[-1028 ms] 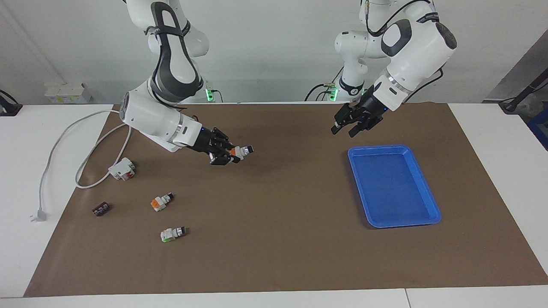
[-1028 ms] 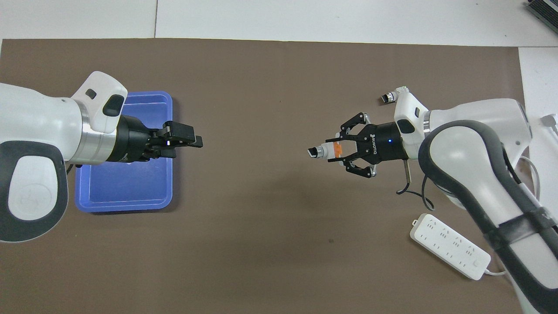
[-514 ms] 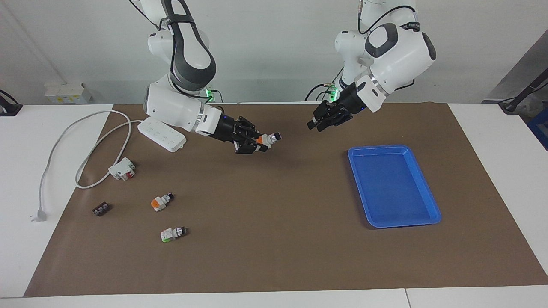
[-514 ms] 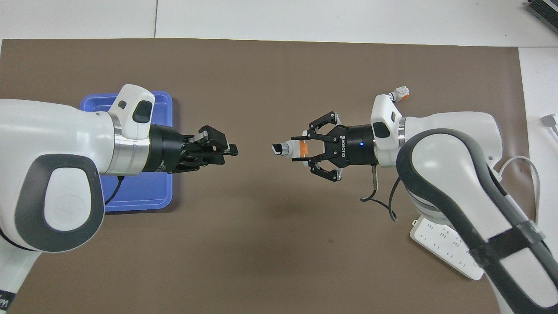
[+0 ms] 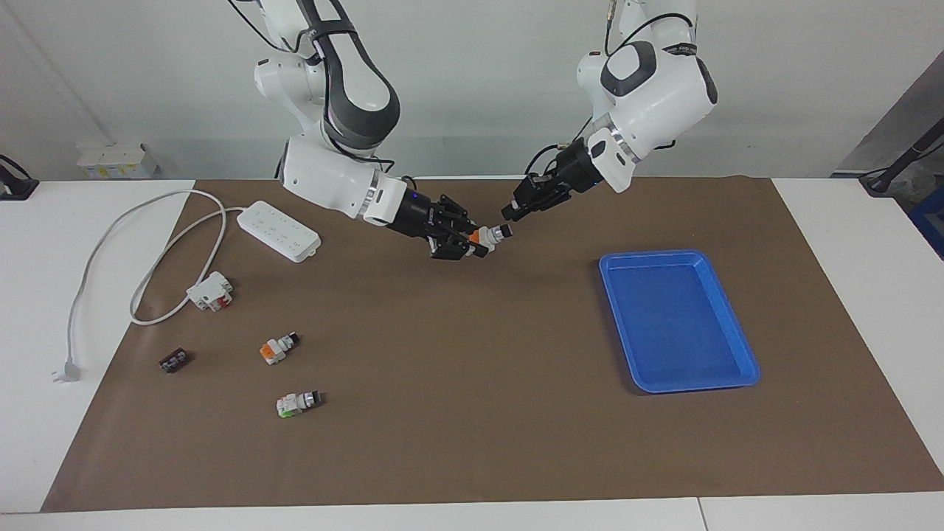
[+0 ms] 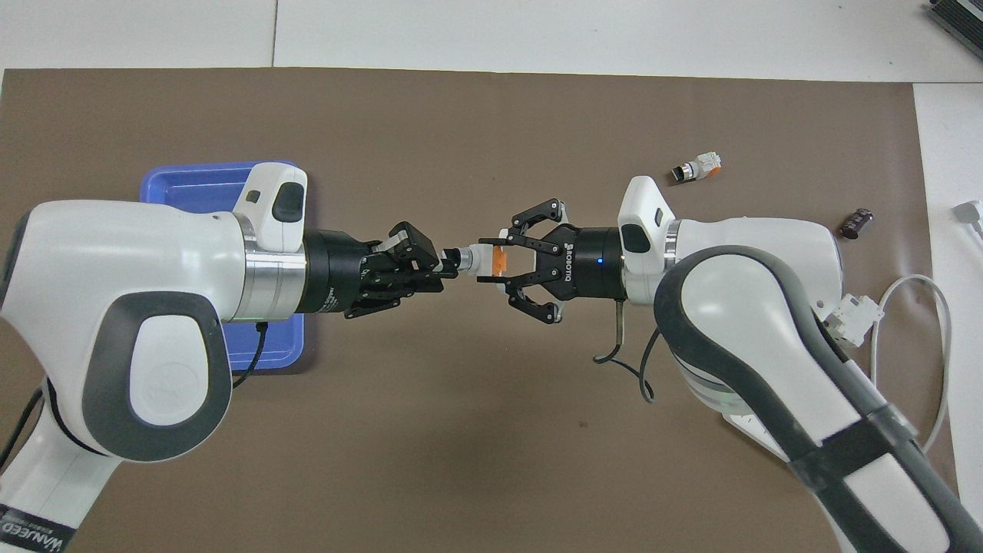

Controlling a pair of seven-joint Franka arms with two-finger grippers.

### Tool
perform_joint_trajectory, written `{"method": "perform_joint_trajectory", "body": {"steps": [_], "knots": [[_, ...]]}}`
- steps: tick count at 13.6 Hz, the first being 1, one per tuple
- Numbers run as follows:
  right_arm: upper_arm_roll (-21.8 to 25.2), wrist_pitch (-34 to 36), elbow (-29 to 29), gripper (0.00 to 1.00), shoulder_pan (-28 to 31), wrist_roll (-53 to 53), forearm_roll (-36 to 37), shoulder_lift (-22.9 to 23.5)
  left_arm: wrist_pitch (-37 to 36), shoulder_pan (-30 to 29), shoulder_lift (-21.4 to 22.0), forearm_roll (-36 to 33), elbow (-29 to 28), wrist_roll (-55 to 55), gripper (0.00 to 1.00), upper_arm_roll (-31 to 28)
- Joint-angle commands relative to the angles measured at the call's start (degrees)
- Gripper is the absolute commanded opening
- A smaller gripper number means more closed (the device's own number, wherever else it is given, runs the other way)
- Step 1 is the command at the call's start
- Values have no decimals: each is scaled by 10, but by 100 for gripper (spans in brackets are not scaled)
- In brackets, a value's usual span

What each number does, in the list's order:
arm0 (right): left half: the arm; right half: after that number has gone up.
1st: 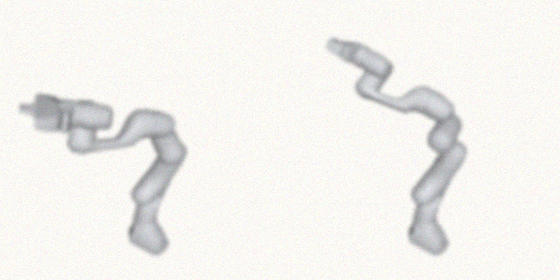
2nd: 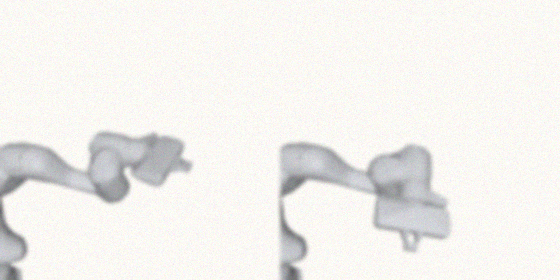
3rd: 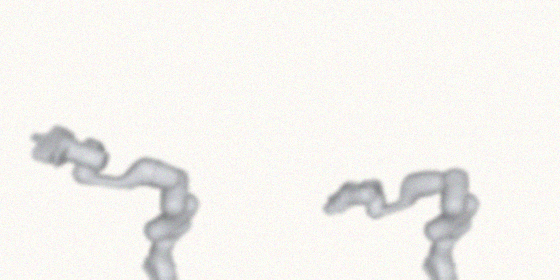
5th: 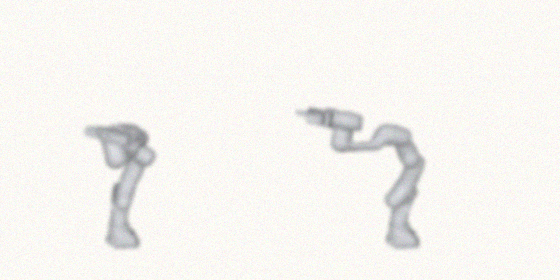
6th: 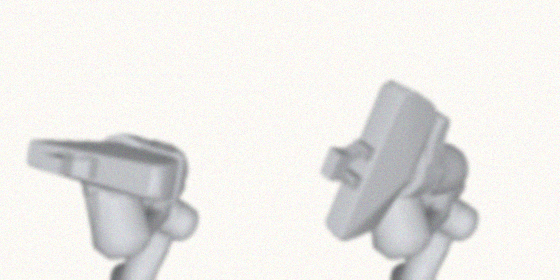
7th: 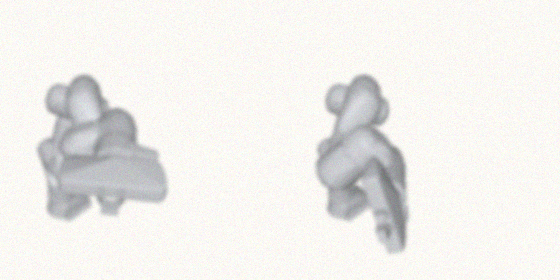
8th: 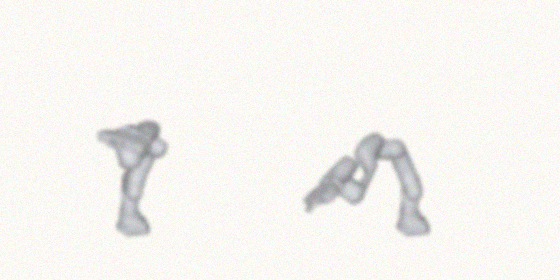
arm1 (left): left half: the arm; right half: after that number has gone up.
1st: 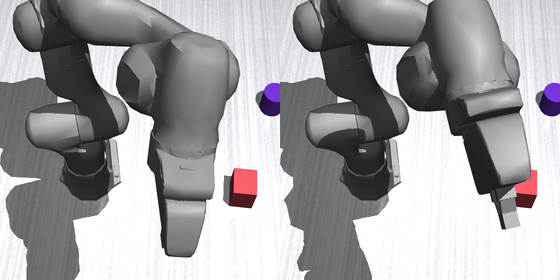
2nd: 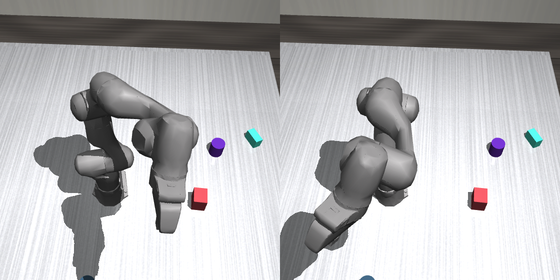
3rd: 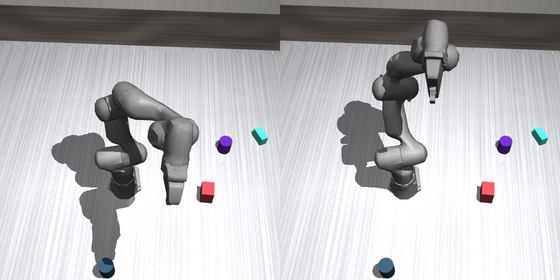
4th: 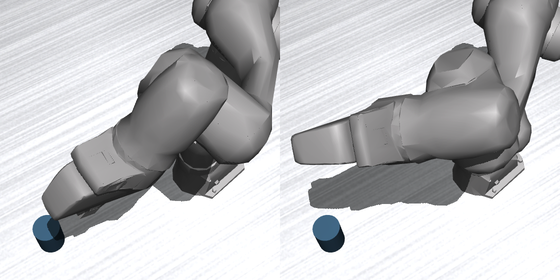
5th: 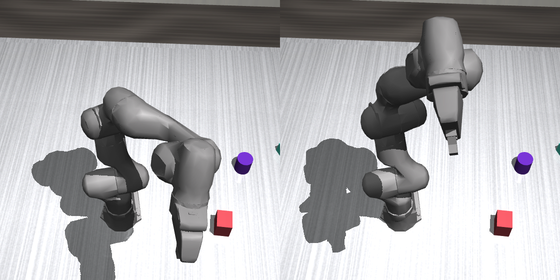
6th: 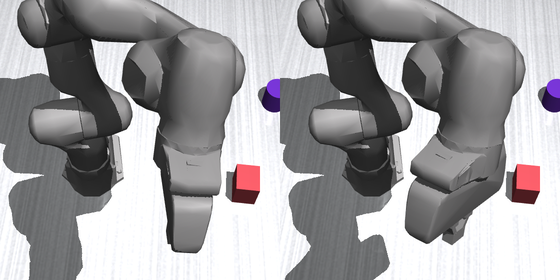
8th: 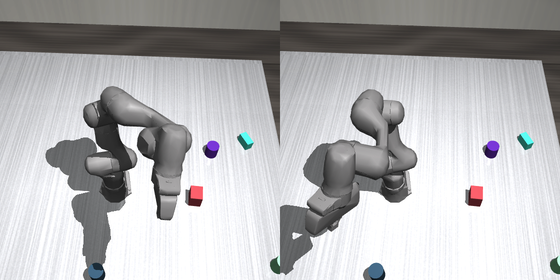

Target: Turn and place switch with both arms

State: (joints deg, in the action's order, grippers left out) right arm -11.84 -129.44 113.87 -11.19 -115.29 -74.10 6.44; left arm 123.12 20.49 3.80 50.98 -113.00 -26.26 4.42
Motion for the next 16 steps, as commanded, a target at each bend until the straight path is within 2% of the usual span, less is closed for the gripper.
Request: {"method": "perform_joint_trajectory", "body": {"steps": [1, 10, 16], "knots": [[0, -6, 16, 0, 1, 7, -16, -15, 15, 2, 14, 19, -18, -4, 27, -6], [1, -1, 29, 0, 5, 5, -23, -40, 42, 3, -8, 21, -12, -3, 29, -6], [1, -1, 30, 0, 6, 5, -23, -41, 41, -3, -18, 54, 11, -7, 29, -8]]}}
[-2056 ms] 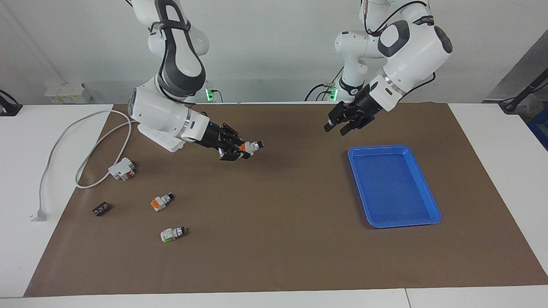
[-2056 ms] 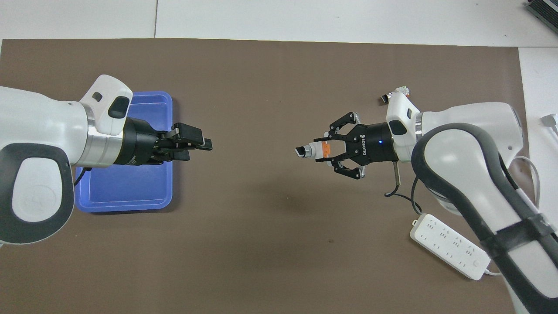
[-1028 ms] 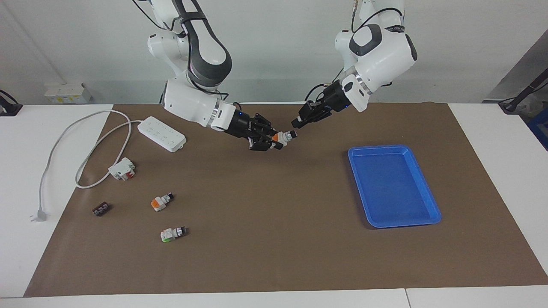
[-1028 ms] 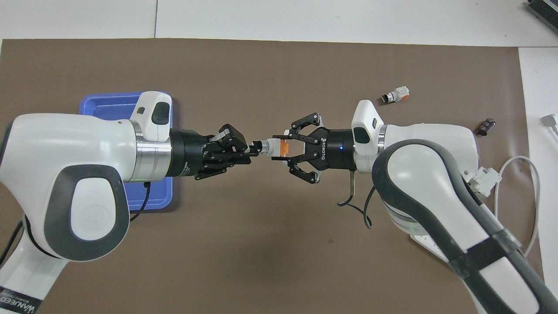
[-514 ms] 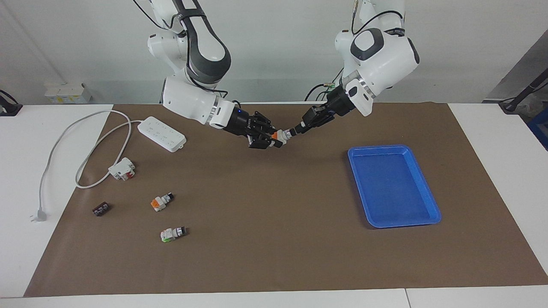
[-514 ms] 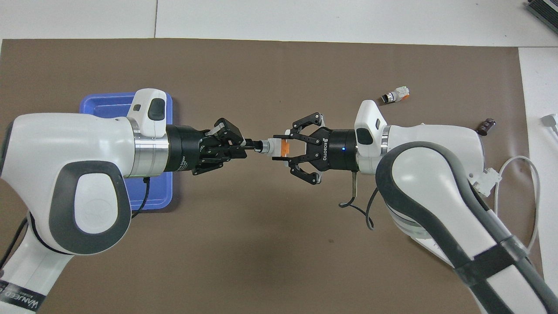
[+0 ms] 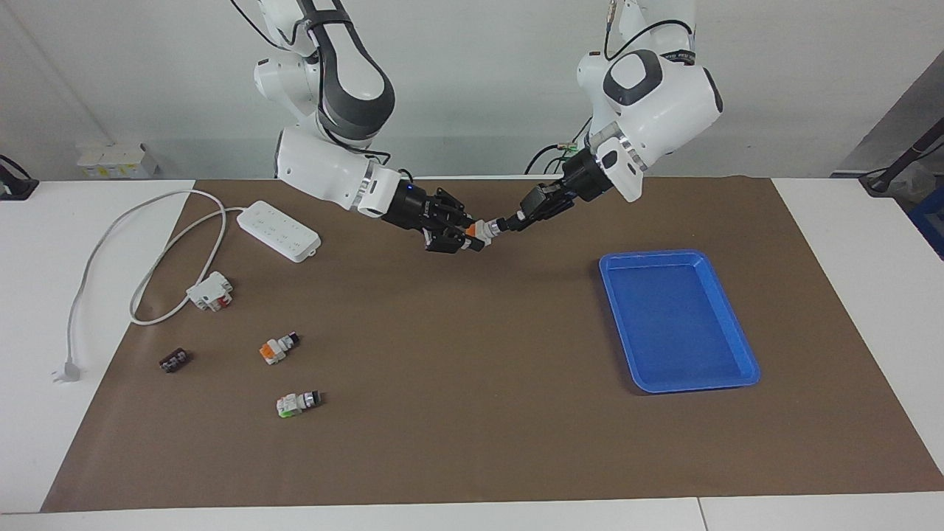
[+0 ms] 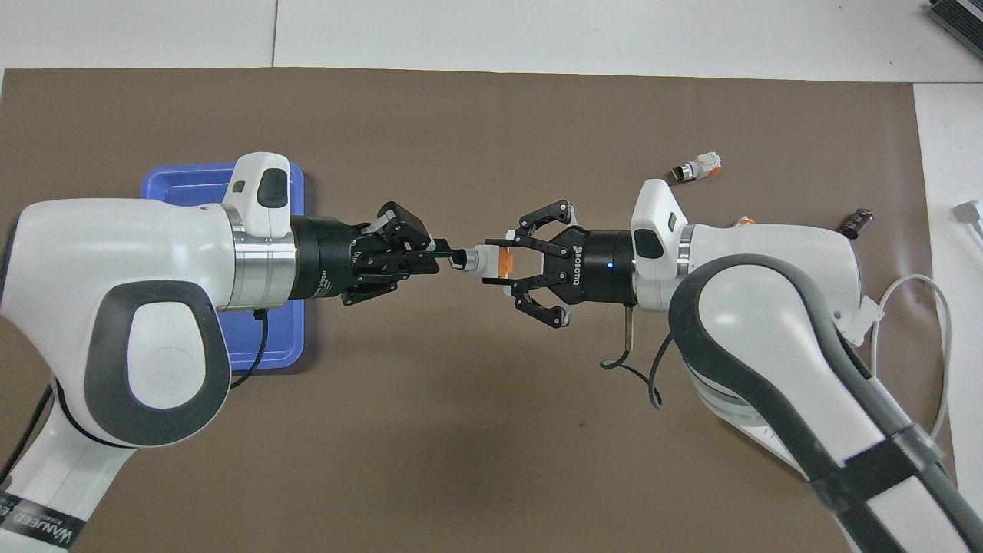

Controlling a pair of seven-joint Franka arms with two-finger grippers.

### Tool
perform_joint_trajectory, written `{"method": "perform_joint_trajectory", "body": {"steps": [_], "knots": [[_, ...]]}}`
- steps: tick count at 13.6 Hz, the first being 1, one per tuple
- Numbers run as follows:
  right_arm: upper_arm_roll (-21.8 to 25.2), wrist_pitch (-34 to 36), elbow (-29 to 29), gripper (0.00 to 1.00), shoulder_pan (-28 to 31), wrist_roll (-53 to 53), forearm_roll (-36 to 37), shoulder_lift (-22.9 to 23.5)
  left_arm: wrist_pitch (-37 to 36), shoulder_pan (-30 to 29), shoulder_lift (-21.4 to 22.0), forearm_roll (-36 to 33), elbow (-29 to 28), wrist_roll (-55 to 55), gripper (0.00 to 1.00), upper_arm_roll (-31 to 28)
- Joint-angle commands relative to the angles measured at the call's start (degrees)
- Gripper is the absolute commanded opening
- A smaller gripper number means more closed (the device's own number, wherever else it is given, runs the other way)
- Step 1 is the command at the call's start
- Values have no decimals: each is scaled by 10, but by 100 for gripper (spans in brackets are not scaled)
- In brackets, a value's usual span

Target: Turn and place switch with both arms

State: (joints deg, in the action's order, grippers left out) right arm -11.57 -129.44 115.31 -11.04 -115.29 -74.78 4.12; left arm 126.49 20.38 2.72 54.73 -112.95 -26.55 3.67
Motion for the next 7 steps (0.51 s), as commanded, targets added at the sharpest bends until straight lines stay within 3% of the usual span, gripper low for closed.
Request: {"method": "perform_joint_trajectory", "body": {"steps": [1, 7], "knots": [[-2, -1, 16, 0, 4, 5, -16, -17, 9, -1, -9, 16, 11, -4, 29, -1], [-2, -2, 16, 0, 5, 5, -16, -17, 28, 12, -10, 15, 8, -3, 28, 0]]}}
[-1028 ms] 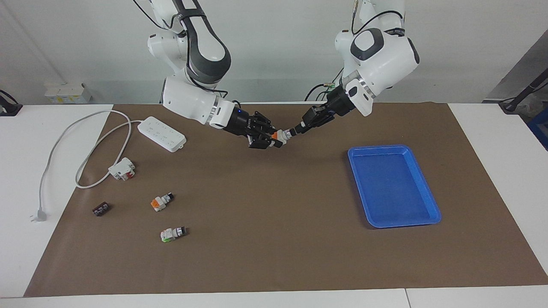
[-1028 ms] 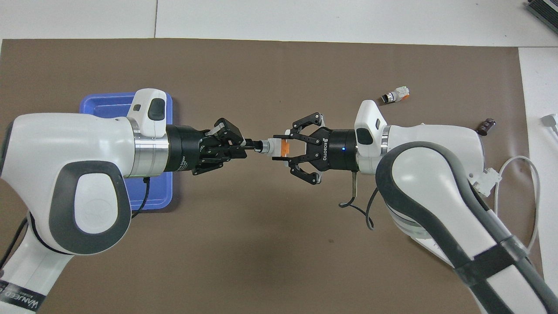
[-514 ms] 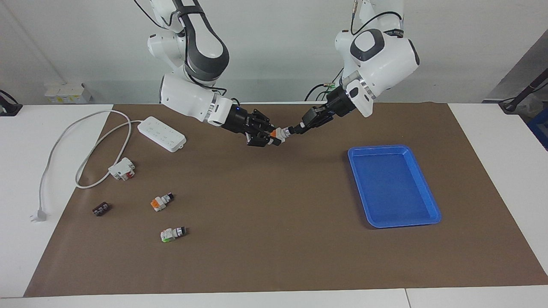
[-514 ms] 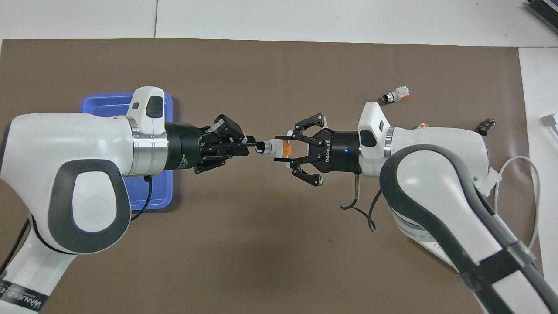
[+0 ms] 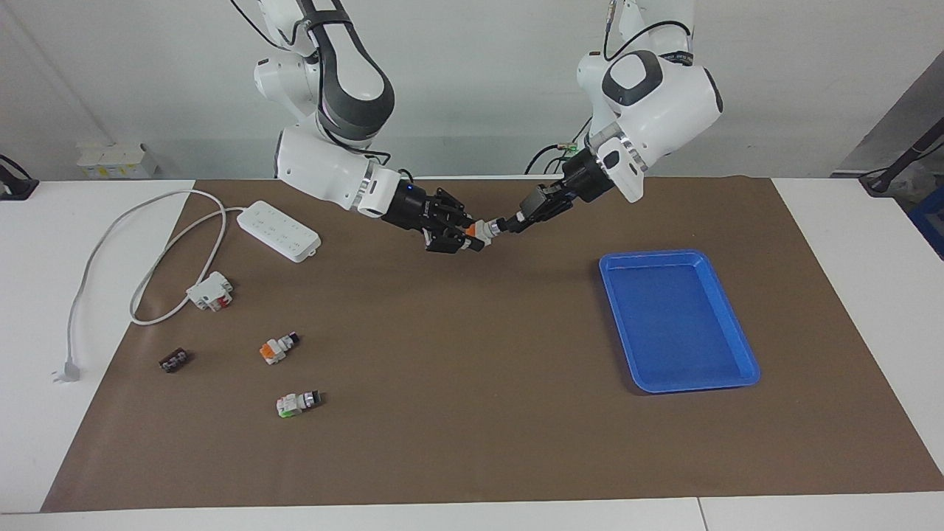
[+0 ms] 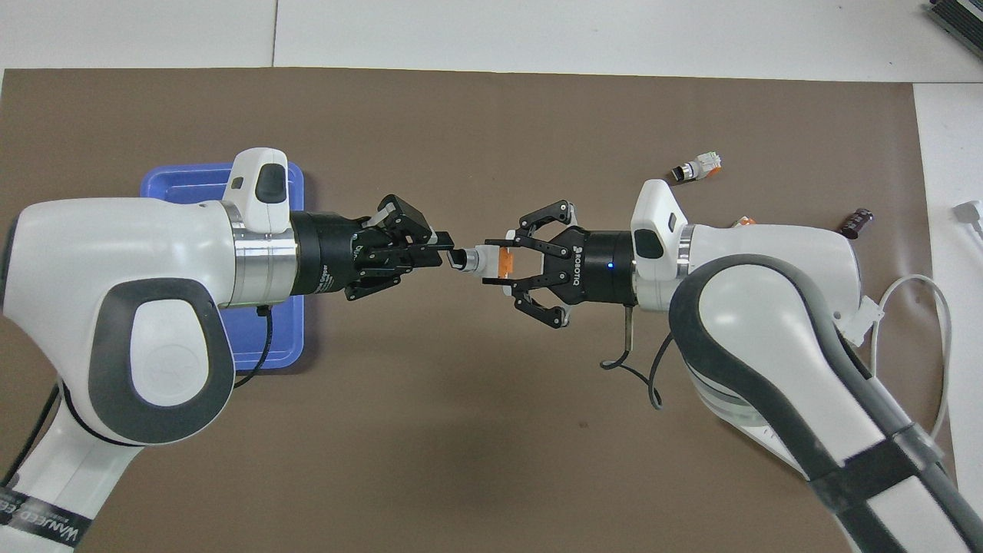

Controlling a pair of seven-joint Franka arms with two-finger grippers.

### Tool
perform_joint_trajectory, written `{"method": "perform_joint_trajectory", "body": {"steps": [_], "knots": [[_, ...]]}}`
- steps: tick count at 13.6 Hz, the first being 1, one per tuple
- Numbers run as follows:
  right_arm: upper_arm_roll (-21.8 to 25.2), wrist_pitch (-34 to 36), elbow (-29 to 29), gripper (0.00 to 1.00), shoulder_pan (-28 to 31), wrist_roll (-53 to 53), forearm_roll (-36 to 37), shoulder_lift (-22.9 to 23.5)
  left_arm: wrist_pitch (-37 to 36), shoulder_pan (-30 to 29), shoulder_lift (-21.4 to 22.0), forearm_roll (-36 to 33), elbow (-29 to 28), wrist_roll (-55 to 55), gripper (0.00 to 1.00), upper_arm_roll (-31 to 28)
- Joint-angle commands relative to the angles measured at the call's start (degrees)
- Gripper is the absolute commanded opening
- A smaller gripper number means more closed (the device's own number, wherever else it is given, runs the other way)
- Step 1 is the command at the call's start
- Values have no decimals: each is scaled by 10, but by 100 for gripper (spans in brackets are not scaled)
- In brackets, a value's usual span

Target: Turn and place switch with both arms

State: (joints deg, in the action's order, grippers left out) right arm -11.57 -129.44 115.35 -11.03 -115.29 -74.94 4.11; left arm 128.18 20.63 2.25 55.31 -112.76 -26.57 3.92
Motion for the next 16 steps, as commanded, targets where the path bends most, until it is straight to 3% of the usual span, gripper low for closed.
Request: {"method": "perform_joint_trajectory", "body": {"steps": [1, 8, 11, 14, 16], "knots": [[-2, -3, 15, 0, 5, 5, -14, -17, 12, 12, -7, 9, 6, -4, 28, -2], [-2, 0, 19, 0, 7, 4, -14, -20, 19, 20, -8, 9, 6, -3, 21, -2], [-2, -1, 20, 0, 7, 3, -14, -20, 20, 20, -10, 8, 5, -2, 14, -2], [-2, -1, 20, 0, 7, 3, -14, -20, 20, 20, -10, 8, 5, -2, 0, -2], [-2, -2, 22, 0, 7, 3, -14, -20, 19, 20, -10, 7, 5, -3, 0, -2]]}}
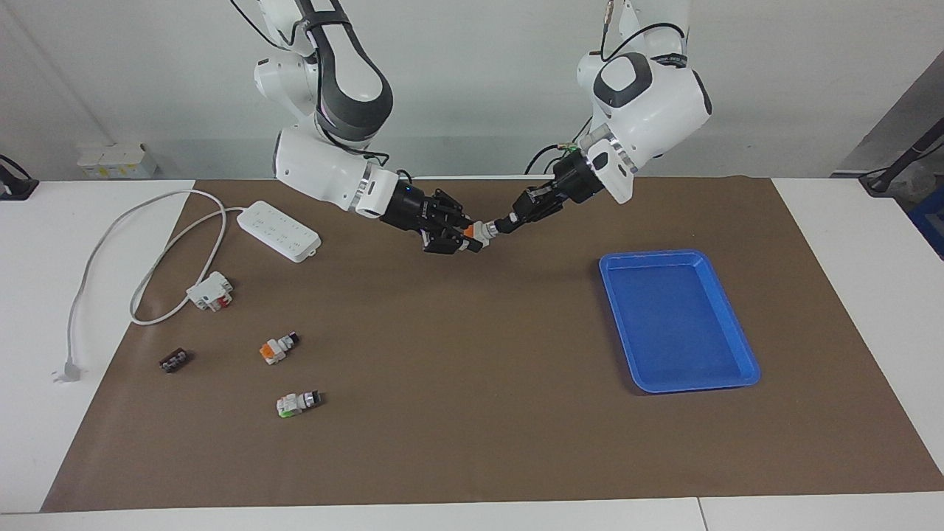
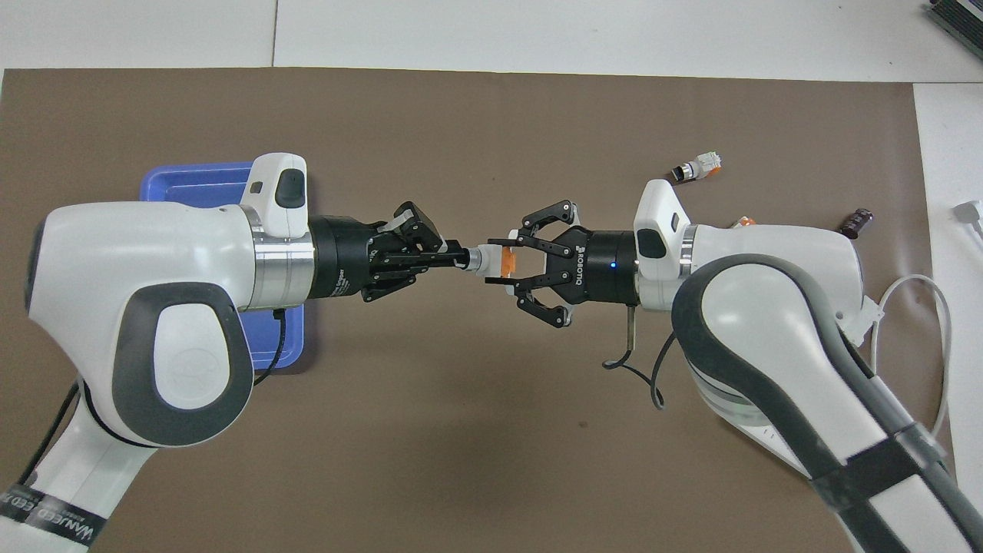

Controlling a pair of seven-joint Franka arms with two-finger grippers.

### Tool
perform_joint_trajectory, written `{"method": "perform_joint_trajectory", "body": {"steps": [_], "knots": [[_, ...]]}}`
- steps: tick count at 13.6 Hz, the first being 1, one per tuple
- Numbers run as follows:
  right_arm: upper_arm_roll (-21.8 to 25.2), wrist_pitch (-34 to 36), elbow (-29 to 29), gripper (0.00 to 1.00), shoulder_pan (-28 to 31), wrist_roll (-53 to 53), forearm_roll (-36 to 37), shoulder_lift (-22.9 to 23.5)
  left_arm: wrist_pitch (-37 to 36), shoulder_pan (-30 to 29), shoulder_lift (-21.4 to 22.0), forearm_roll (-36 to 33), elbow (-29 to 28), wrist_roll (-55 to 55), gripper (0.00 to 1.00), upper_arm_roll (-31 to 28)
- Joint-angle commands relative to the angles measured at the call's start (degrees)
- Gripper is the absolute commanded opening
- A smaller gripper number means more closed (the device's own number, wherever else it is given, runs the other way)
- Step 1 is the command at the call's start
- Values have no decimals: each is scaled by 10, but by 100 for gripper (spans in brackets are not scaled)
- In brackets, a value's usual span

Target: Turn and place switch with both arms

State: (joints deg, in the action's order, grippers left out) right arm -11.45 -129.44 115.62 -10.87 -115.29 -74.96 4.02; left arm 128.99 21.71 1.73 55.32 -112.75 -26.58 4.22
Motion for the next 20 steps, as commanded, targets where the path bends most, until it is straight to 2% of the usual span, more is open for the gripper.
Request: {"method": "perform_joint_trajectory", "body": {"steps": [1, 10, 20], "knots": [[-3, -2, 20, 0, 6, 3, -14, -19, 10, 12, -5, 7, 5, -3, 0, -5], [-3, -4, 21, 0, 6, 4, -14, -20, 2, 18, -3, 7, 2, -65, 0, -5], [-3, -3, 22, 0, 6, 9, -14, -20, 12, 25, -4, 1, 7, -392, 0, -5]]}}
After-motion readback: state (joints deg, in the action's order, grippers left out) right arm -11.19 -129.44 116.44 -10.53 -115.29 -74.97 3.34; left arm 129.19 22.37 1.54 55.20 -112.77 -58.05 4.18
